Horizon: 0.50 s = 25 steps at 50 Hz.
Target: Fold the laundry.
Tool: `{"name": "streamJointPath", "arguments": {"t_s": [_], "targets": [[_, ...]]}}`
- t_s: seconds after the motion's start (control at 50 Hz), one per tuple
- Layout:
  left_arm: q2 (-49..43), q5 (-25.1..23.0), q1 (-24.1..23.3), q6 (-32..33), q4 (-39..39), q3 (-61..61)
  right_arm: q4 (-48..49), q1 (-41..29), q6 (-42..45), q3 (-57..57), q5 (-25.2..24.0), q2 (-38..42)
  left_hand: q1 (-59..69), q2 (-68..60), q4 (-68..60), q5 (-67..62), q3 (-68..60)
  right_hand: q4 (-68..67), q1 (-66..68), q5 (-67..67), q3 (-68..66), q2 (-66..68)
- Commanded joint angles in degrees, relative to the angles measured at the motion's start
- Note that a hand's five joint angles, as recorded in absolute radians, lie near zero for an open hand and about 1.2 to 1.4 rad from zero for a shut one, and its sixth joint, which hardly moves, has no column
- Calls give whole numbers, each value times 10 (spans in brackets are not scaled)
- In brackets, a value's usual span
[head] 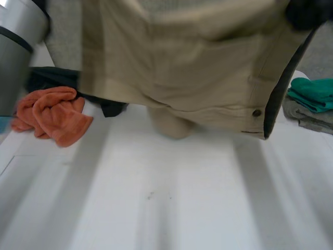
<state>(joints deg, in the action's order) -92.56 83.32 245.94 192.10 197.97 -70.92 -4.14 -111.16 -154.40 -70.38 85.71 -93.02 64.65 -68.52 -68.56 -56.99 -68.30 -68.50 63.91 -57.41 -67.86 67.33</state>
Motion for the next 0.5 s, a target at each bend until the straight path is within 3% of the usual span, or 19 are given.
{"name": "streamJointPath", "arguments": {"t_s": [0.02,0.14,0.22,0.34,0.5], "targets": [[107,7,9,-31,0,10,-29,0,-3,89,4,-31,153,-115,-114,-130,-117,-115,161,-126,-121,127],[100,4,9,-30,-3,17,-42,0,-6,84,4,-27,153,-115,-114,-130,-117,-115,161,-126,-121,127],[40,3,9,-27,-3,16,-40,2,-29,62,1,36,153,-115,-114,-130,-117,-115,161,-126,-121,127],[-117,6,11,-16,-1,51,-20,3,-64,55,5,150,153,-115,-114,-130,-117,-115,161,-126,-121,127],[-341,10,33,46,-2,175,118,0,-61,78,79,315,153,-115,-114,-130,-117,-115,161,-126,-121,127]]}}
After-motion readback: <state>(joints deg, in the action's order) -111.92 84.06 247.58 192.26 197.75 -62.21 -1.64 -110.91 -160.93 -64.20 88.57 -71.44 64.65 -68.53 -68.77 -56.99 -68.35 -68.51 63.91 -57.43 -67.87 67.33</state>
